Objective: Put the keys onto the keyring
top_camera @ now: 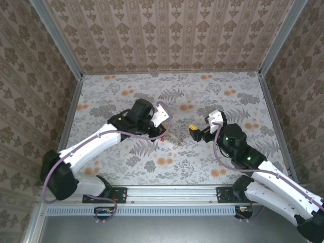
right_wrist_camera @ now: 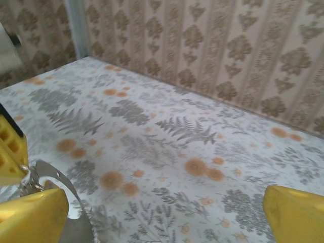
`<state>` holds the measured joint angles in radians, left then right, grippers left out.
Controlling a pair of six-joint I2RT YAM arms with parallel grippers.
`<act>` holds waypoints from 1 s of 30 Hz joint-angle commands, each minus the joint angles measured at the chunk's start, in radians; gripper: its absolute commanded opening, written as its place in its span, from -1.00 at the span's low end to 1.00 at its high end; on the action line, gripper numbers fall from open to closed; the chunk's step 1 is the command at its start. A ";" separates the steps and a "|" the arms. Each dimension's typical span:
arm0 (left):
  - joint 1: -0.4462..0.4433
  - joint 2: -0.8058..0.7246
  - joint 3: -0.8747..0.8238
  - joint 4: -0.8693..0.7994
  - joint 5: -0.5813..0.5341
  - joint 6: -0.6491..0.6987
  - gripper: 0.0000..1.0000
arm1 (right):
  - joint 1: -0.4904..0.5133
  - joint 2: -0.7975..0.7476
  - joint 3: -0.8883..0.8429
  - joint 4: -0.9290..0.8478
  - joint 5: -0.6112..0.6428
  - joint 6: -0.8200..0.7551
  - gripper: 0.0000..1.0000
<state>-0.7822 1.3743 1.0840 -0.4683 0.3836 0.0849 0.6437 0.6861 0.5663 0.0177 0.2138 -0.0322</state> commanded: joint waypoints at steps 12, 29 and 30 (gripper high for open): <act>0.031 0.462 0.318 0.035 -0.010 -0.053 -1.00 | -0.154 -0.076 -0.043 0.051 -0.038 0.093 1.00; 0.014 0.453 0.155 0.128 0.001 -0.135 -0.46 | -0.188 -0.049 -0.059 0.050 -0.077 0.129 1.00; 0.014 0.430 0.139 0.132 0.000 -0.139 -0.36 | -0.190 -0.047 -0.053 0.042 -0.076 0.125 1.00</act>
<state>-0.7654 1.8832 1.2495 -0.3714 0.3695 -0.0219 0.4614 0.6357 0.5148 0.0563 0.1551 0.0826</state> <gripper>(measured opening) 0.294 0.999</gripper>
